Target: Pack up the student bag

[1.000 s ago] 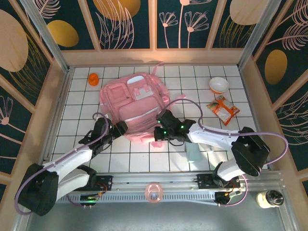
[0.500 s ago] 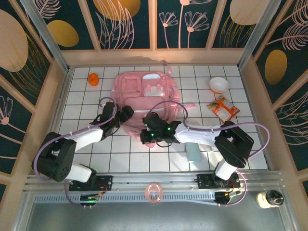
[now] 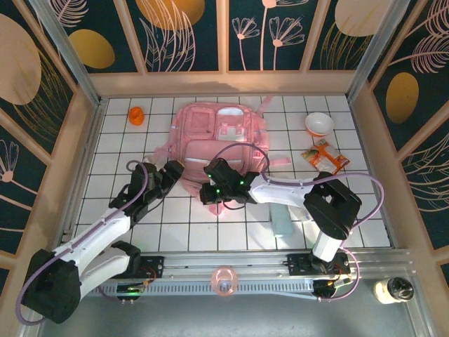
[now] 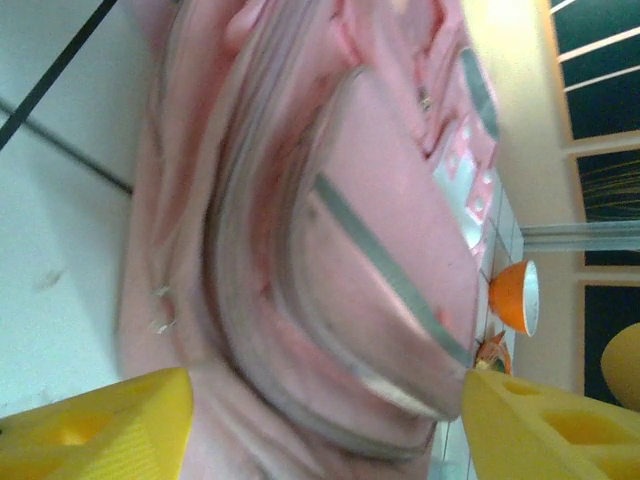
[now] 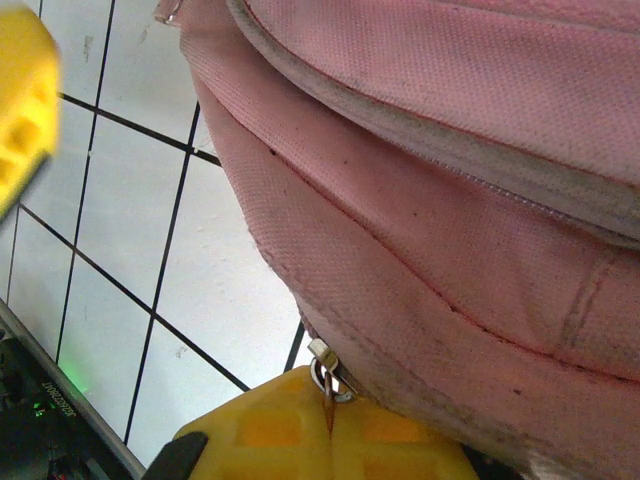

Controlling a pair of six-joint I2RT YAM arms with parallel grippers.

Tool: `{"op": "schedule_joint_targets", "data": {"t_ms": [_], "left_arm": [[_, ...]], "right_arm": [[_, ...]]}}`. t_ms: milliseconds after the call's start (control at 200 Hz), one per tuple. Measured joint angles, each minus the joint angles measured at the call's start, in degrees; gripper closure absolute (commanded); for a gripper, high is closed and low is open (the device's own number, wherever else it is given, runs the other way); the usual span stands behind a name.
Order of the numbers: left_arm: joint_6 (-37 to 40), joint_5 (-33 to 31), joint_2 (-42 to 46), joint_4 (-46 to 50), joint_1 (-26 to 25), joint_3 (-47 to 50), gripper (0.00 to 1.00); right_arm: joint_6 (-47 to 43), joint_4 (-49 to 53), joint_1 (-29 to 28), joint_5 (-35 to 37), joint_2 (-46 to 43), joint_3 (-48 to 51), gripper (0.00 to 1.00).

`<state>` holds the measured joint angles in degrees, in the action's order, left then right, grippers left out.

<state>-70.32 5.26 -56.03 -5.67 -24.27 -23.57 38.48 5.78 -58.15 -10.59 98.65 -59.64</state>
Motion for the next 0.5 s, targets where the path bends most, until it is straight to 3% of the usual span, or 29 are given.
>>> {"op": "schedule_joint_targets", "data": {"t_ms": [210,430,500], "left_arm": [[-2.9,5.5,-6.0,-1.7,-1.8,1.0,0.44],[-4.9,8.3,-13.5,-7.6,-3.3,1.0,0.43],[-6.0,8.5,-15.5,-9.9,-3.5,1.0,0.50]], "right_arm": [[-0.4,0.0,0.1,-0.1,0.1,-0.2,1.00],[-0.4,0.0,0.1,-0.2,0.2,-0.2,1.00],[-0.4,0.0,0.1,-0.2,0.2,-0.2,1.00]]}}
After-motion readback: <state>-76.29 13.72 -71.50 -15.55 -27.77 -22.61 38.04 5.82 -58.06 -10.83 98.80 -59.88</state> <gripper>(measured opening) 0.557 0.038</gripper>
